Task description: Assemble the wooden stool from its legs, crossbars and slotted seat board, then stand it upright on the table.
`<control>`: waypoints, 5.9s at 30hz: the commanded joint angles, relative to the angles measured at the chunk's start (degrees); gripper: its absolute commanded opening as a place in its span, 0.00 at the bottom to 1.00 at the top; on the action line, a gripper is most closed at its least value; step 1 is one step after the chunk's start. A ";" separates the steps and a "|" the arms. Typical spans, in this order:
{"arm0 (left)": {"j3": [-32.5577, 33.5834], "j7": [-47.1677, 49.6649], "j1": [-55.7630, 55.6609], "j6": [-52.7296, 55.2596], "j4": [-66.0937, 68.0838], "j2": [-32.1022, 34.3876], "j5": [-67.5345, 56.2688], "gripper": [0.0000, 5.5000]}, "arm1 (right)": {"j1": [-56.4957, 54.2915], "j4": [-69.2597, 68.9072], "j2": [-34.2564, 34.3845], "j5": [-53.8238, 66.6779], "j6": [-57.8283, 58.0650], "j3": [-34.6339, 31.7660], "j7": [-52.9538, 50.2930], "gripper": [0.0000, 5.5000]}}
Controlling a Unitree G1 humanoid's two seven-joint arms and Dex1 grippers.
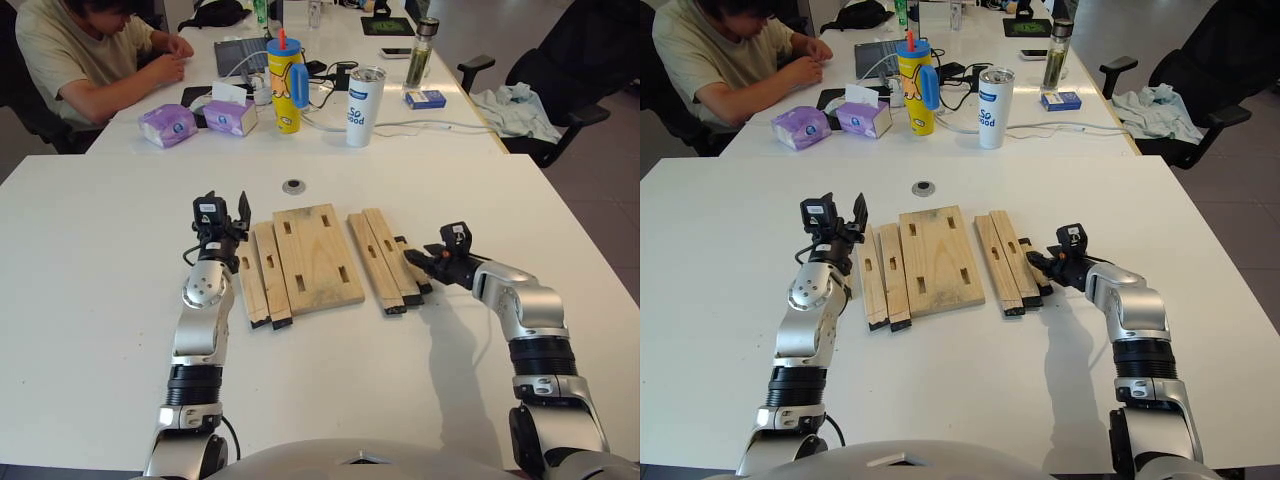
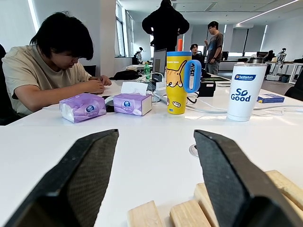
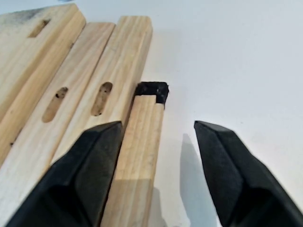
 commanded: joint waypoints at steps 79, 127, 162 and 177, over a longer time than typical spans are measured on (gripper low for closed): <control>7.70 -9.05 -15.70 40.31 -7.37 -3.25 -59.75 0.41 | 4.36 -21.97 8.45 -1.29 -38.94 10.86 5.73 0.24; 4.73 10.40 13.26 15.09 -18.02 -10.74 -35.85 0.08 | 3.15 -14.72 7.66 -1.42 -25.67 7.89 0.69 0.46; -11.35 2.15 21.79 7.52 -8.73 5.41 -3.37 0.08 | 4.14 -15.56 8.10 -4.04 -24.90 10.36 -0.94 0.46; -9.85 0.80 17.72 4.98 -12.07 4.29 -0.21 0.14 | 3.50 -14.46 8.12 -4.34 -24.66 11.23 -0.99 0.46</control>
